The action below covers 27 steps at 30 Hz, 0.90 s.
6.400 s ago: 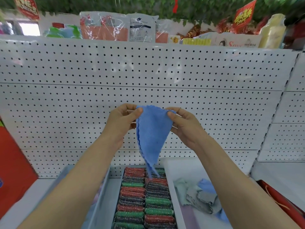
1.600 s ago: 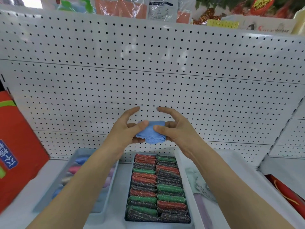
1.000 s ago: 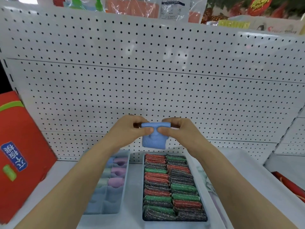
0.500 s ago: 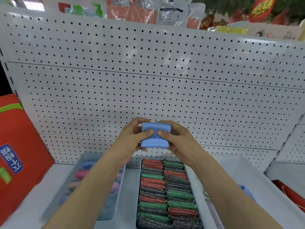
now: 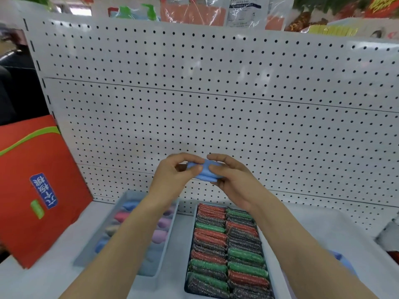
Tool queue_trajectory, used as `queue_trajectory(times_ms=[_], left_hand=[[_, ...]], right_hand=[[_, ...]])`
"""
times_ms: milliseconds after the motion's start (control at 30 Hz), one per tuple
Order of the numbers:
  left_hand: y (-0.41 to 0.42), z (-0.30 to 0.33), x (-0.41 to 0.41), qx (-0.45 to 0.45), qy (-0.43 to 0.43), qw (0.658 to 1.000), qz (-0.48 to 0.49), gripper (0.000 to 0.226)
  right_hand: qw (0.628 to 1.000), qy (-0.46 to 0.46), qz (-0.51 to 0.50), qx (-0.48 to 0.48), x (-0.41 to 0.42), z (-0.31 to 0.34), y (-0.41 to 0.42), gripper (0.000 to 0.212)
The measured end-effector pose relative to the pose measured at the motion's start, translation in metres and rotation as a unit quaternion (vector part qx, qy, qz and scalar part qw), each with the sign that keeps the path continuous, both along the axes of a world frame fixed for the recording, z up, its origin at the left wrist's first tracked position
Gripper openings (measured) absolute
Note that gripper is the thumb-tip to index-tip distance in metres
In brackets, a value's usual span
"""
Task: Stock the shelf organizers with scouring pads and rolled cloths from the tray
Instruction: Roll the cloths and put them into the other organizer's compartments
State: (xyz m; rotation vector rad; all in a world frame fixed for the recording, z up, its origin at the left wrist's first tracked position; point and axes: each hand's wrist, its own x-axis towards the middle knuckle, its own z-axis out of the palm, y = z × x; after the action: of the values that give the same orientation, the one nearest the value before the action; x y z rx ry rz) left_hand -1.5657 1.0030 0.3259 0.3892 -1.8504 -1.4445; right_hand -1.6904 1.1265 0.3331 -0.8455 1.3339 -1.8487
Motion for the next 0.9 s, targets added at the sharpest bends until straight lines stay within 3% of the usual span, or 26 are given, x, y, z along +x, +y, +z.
queue_trajectory(times_ms=[133, 300, 400, 467, 567, 633, 767, 900], left_hand=[[-0.027, -0.008, 0.016, -0.033, -0.022, 0.999, -0.016, 0.033], [-0.077, -0.030, 0.046, -0.030, -0.071, 0.996, -0.041, 0.043], [-0.116, -0.060, 0.076, 0.037, -0.138, 0.989, -0.027, 0.039], [-0.150, -0.094, 0.101, 0.072, -0.189, 0.978, 0.047, 0.035], [-0.195, -0.152, 0.133, 0.076, -0.321, 0.935, 0.133, 0.062], [-0.204, -0.173, 0.145, 0.168, -0.332, 0.921, 0.118, 0.055], [-0.204, -0.183, 0.158, 0.315, -0.272, 0.908, 0.045, 0.029], [-0.205, -0.184, 0.163, 0.339, -0.247, 0.908, 0.015, 0.016]], right_hand=[[0.996, 0.039, -0.002, 0.074, 0.014, -0.009, -0.023, 0.029], [0.961, 0.172, 0.013, 0.214, 0.039, -0.026, -0.069, 0.021], [0.943, 0.211, 0.012, 0.258, 0.063, -0.061, -0.106, 0.015], [0.943, 0.198, -0.019, 0.267, 0.082, -0.094, -0.128, 0.008], [0.944, 0.180, -0.047, 0.271, 0.110, -0.141, -0.152, 0.023], [0.932, 0.212, -0.049, 0.290, 0.122, -0.166, -0.159, 0.030], [0.853, 0.365, -0.023, 0.371, 0.140, -0.188, -0.159, 0.016], [0.692, 0.564, -0.022, 0.449, 0.151, -0.189, -0.155, 0.022]])
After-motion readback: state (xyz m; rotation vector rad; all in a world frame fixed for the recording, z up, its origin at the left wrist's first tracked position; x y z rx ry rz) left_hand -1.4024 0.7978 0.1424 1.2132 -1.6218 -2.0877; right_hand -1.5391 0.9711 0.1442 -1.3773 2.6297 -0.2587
